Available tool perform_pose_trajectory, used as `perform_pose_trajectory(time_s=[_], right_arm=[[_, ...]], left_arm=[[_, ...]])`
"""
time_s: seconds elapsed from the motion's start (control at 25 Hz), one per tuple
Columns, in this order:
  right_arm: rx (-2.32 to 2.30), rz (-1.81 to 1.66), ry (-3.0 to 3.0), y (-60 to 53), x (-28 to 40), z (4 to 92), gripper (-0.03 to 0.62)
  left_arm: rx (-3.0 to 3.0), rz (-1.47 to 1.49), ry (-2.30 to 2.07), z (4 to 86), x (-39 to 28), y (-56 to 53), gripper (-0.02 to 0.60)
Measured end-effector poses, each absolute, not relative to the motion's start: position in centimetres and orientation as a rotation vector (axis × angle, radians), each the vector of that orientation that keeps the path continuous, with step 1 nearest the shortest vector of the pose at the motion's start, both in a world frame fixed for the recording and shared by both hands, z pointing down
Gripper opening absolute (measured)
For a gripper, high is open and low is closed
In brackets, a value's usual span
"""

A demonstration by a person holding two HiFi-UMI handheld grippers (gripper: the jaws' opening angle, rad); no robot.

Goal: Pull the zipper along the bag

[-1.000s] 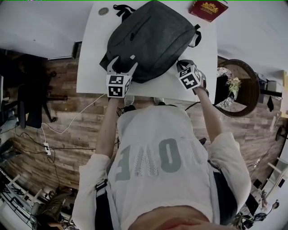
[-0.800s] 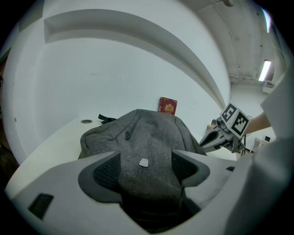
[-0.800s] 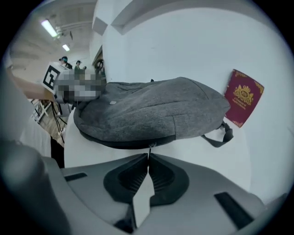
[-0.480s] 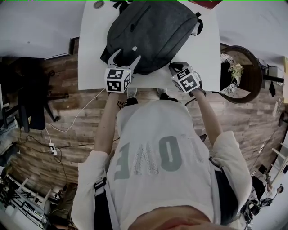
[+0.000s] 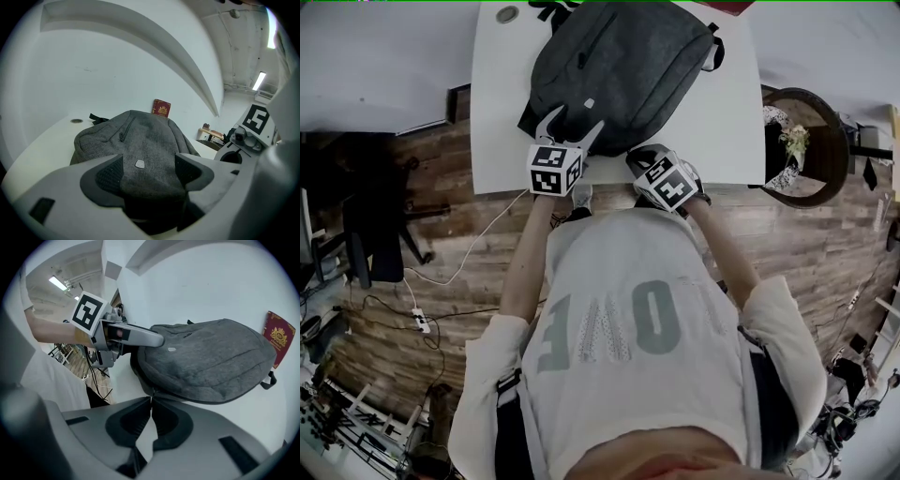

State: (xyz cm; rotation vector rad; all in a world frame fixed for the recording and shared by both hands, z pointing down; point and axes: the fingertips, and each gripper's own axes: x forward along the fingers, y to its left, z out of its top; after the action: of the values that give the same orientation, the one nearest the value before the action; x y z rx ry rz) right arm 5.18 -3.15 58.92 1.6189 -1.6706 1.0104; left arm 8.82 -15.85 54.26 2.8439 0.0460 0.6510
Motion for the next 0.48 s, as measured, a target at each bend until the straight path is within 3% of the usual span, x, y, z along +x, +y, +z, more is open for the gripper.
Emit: perform_pose_trajectory(time_s=[0.48], right_arm=[[1.641,1.157,-1.818,-9.3,-0.1,58.0,0.034]], left_arm=[[2.84,0.657,0.143,54.2,8.8,-15.1,0.365]])
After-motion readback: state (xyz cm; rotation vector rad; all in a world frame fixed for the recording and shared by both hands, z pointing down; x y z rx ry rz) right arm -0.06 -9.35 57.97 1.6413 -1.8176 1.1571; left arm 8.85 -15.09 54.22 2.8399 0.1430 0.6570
